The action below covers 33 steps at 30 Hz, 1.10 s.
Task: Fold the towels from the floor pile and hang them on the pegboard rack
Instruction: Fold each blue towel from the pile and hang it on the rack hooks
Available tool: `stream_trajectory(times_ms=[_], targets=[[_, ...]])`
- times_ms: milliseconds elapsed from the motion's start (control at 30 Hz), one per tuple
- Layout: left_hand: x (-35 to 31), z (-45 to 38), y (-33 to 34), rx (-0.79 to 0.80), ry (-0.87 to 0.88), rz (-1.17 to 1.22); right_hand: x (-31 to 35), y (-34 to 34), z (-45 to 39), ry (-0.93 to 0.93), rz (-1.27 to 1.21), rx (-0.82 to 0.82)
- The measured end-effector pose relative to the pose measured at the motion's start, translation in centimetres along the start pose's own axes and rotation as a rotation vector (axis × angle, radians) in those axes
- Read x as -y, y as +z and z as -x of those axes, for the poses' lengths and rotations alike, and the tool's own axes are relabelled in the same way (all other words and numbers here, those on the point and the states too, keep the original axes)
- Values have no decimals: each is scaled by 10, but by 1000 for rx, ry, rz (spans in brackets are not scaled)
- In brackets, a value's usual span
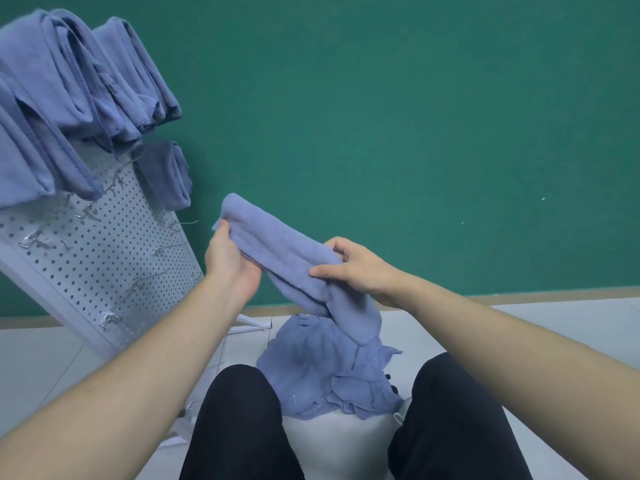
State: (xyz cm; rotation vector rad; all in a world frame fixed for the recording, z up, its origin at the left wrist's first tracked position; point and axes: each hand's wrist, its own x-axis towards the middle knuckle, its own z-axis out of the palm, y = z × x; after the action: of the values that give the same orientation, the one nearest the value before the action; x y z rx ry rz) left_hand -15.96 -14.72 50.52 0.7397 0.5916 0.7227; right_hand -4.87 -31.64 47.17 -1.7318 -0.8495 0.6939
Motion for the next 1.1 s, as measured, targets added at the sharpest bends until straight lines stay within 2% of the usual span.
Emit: stream_trajectory(times_ms=[100,233,333,400,500,567,600,667,767,867,1000,1100], targets=[[0,-7,-26,-31,-24,-2,5,4,-8,16,-20,47],[-12,-11,-51,-102,-110,-10,21,7,-18,-47,-29,10],[-23,-19,-67,-115,-88,-215,32,4,-27,-89,54,60],[-25,-23,-75,-145,7,-556,39,1,-33,-97,83,125],[-21,-20,-76,-72,325,-971,52,-1,-41,-105,131,196],[-23,-18,-66,115,512,-1041,60,0,-47,-102,170,245],[-25,-17,-59,245,536,-1062,63,1,-50,-102,184,276],[-30,-13,-44,505,435,-1121,67,5,-56,-101,183,334],[-41,-15,-29,632,249,-1317,74,9,-62,-86,115,395],[-53,-21,-27,616,211,-1398,82,8,-67,-57,98,434],[-62,-27,-33,567,201,-1330,87,9,-79,-17,199,526],[-68,-35,-40,461,214,-1167,91,18,-94,-25,312,499]])
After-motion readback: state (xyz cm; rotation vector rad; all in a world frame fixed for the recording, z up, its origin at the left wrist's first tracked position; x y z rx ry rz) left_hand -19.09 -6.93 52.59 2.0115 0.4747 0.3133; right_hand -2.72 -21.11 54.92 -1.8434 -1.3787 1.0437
